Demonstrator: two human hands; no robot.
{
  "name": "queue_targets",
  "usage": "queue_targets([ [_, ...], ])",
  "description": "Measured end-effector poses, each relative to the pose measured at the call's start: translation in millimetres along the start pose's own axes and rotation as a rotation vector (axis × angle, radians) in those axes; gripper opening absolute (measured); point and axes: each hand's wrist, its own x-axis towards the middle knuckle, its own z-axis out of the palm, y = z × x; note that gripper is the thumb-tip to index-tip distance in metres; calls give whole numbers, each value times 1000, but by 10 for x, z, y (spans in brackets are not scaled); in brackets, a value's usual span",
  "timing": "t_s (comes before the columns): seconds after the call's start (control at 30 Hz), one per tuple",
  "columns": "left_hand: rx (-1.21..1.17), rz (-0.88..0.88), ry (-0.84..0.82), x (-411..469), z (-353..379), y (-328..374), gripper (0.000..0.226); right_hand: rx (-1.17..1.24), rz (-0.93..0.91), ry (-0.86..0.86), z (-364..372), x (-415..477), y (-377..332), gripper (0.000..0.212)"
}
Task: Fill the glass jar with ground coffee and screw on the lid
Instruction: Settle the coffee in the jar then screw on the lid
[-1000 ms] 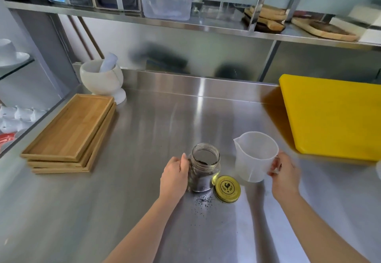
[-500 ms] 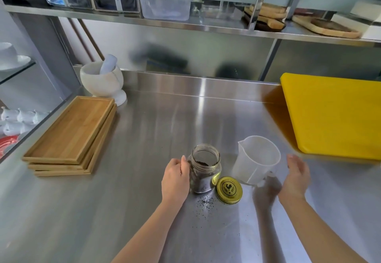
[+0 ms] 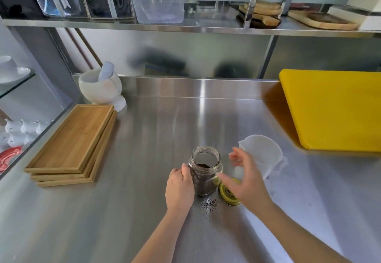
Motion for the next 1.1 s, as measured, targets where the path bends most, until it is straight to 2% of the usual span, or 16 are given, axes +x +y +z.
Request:
queue_targets([
  [0.07, -28, -24, -38, 26, -8, -39, 45, -19, 114, -165, 149, -73, 48, 83],
  [0.13, -63, -49, -71, 63, -12, -83, 47, 3, 173, -245, 261, -99, 58, 93],
  [0.3, -46, -68, -143, 93, -28, -119, 56, 109, 229, -169, 419, -14, 13, 89],
  [0.47, -64, -84, -158, 71, -33, -154, 61, 162, 259, -102, 533, -27, 7, 95],
  [0.57, -100, -76, -172, 40, -50, -168, 58, 181, 256, -68, 562, -58, -11, 84],
  [0.67, -139, -66, -129, 43, -105, -204, 44, 181, 243, -43, 537, -58, 15, 81],
  [0.9, -437, -93, -20, 269, -281, -220, 25, 153, 228, -231, 304, 2, 29, 82],
  [0.97, -574, -162, 41, 359, -307, -197, 24, 146, 217, -273, 257, 28, 12, 84],
  [1.03, -671, -267, 125, 456, -315, -207, 33, 137, 216, -288, 260, 53, 9, 87],
  [1.07, -733, -330, 100, 476, -288, -200, 44, 133, 225, -294, 278, 68, 4, 87],
  [1.1, -781, -399, 0, 484, -199, -239, 53, 131, 236, -305, 296, 83, -4, 87],
])
